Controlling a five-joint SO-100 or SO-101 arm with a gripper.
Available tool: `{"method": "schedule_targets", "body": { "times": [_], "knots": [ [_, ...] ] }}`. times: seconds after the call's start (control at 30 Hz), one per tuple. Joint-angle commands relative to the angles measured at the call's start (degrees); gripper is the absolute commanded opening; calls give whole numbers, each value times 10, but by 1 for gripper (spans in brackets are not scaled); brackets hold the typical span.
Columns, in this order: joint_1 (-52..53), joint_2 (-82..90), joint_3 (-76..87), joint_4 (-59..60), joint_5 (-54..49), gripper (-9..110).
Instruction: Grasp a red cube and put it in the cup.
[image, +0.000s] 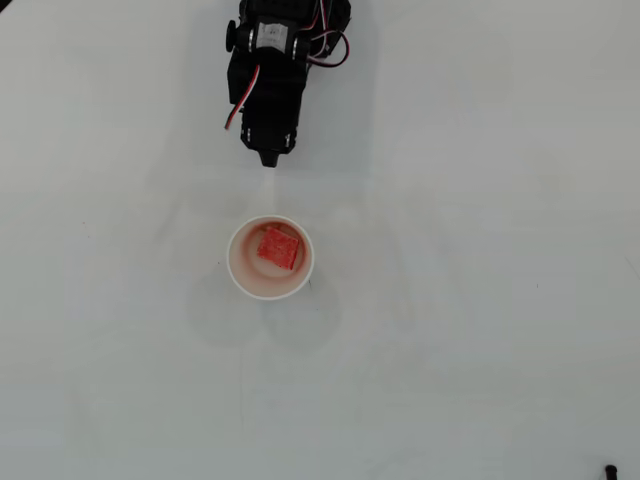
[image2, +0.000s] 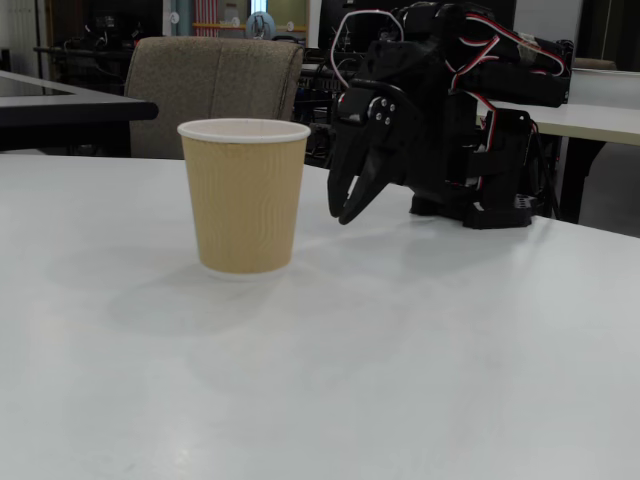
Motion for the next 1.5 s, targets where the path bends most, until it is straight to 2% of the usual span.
{"method": "schedule_targets", "body": {
  "times": [0.0, 0.17, 0.4, 0.77, 1.47],
  "knots": [
    [-17, 3, 6, -7, -27, 0],
    [-9, 4, 9, -12, -22, 0],
    [11, 4, 58, -185, 2, 0],
    [31, 4, 58, -193, 113, 1],
    [36, 3, 58, -192, 111, 0]
  ]
}}
